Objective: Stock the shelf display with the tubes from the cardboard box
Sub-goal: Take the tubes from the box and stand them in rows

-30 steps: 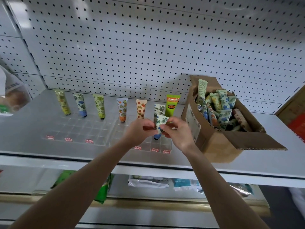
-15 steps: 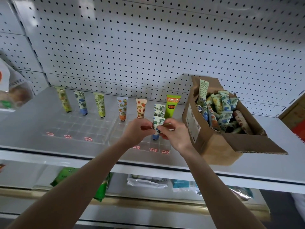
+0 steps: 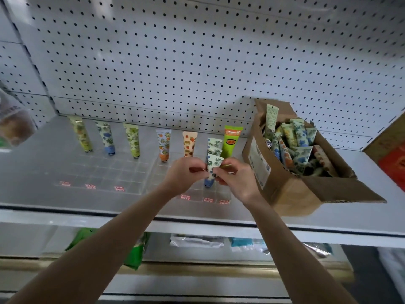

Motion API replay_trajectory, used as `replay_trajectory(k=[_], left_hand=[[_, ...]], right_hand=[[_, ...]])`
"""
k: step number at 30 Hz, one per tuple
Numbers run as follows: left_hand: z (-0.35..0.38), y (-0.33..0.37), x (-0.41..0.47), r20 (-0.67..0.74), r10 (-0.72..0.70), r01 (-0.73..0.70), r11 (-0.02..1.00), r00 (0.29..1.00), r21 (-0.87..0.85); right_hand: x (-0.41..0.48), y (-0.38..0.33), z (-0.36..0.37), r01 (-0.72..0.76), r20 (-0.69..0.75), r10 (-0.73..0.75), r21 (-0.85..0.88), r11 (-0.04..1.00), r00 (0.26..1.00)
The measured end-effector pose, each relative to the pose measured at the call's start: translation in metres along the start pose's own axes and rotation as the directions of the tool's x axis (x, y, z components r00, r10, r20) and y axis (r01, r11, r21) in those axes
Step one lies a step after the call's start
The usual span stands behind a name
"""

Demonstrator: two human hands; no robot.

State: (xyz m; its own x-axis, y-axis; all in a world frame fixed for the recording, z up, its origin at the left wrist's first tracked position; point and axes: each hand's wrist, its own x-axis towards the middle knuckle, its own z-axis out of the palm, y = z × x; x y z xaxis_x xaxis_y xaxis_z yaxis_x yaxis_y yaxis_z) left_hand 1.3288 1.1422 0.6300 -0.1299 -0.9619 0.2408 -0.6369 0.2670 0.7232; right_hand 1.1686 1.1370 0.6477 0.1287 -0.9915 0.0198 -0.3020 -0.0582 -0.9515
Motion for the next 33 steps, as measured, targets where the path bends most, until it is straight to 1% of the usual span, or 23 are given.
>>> replay_trajectory(k=[4,7,15,20,22,24,28,31,33], left_hand=[[-0.004,-0.007,0.002,0.029,0.091,-0.091,0.996,0.995,0.004],[-0.005,-0.008,0.002,0.034,0.124,-0.124,0.992,0.992,-0.013],[-0.009,-0.007,-0.001,0.067,0.102,-0.098,0.994,0.993,-0.055],[-0.021,-0.002,-0.002,-0.001,0.054,-0.054,0.991,0.999,-0.12],[-0.026,0.003,-0.001,-0.053,0.044,-0.053,0.985,0.998,-0.162],[-0.032,0.011,0.0,-0.074,0.044,-0.058,0.977,0.996,-0.207],[-0.037,0.035,0.006,-0.116,0.064,-0.096,0.95,0.991,-0.297],[-0.036,0.051,0.01,-0.162,0.099,-0.144,0.943,0.982,-0.299],[-0.036,0.056,0.013,-0.168,0.12,-0.165,0.942,0.979,-0.291]], right_hand=[[-0.001,0.0,0.003,0.001,-0.016,-0.001,-0.016,1.0,1.0],[-0.002,0.001,0.003,-0.003,-0.033,0.002,-0.014,1.0,0.999],[-0.007,-0.002,0.001,-0.038,-0.058,0.037,-0.014,0.999,0.998],[-0.013,-0.012,-0.005,-0.039,-0.136,0.039,0.006,0.999,0.99],[-0.015,-0.02,-0.008,-0.026,-0.192,0.029,0.018,0.999,0.981],[-0.017,-0.031,-0.011,-0.006,-0.254,0.015,0.039,0.999,0.967],[-0.02,-0.058,-0.019,0.064,-0.315,-0.028,0.106,0.992,0.949],[-0.023,-0.082,-0.028,0.11,-0.34,-0.062,0.122,0.986,0.938],[-0.025,-0.097,-0.037,0.135,-0.362,-0.081,0.125,0.983,0.929]])
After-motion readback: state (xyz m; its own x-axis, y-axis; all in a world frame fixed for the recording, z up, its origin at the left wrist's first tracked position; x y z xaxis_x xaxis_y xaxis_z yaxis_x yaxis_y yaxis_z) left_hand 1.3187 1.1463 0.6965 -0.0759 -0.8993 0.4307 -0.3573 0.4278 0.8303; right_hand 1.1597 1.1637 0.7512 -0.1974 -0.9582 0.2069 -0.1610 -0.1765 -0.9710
